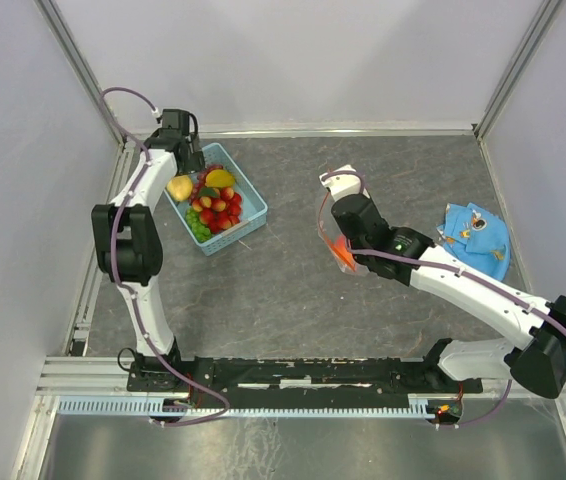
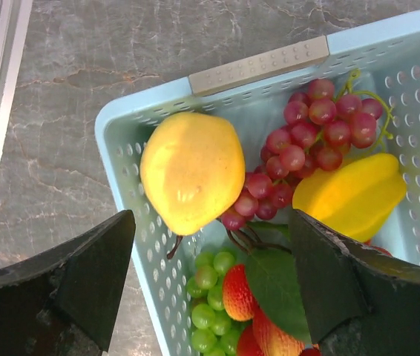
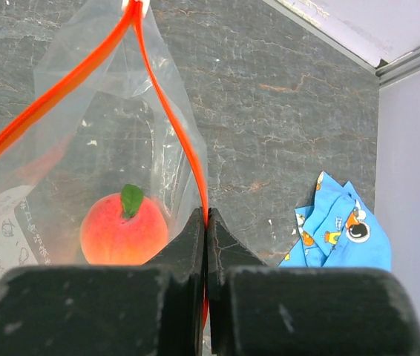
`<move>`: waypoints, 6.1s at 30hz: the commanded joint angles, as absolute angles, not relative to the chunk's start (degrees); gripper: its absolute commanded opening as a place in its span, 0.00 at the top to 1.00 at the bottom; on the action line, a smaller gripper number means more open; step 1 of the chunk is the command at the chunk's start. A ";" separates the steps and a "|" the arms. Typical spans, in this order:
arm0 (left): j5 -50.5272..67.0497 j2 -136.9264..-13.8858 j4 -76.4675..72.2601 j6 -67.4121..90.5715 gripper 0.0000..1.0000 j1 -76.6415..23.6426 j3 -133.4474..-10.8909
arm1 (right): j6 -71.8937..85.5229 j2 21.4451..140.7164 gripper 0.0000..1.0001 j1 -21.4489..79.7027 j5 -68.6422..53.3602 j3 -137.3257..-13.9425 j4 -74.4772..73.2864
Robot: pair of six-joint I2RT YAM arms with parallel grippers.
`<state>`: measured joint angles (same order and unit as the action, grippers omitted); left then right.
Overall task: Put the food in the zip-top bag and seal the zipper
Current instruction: Pick up the fake fruit from the bin, then place the fake fruit in the zipper food storage bag.
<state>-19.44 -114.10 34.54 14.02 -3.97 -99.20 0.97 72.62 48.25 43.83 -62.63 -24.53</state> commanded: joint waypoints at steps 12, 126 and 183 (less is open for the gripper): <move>-19.97 -126.65 38.41 8.21 0.10 -2.00 -110.28 | 0.35 73.04 0.99 48.08 43.96 -61.79 -21.90; -14.29 -70.39 -29.64 47.85 0.57 -45.58 -32.97 | 22.90 77.48 0.98 48.10 20.12 -68.47 -17.79; -19.97 -71.34 -3.40 37.86 0.11 -51.03 -49.45 | 27.60 78.35 0.98 48.08 12.57 -65.89 -13.27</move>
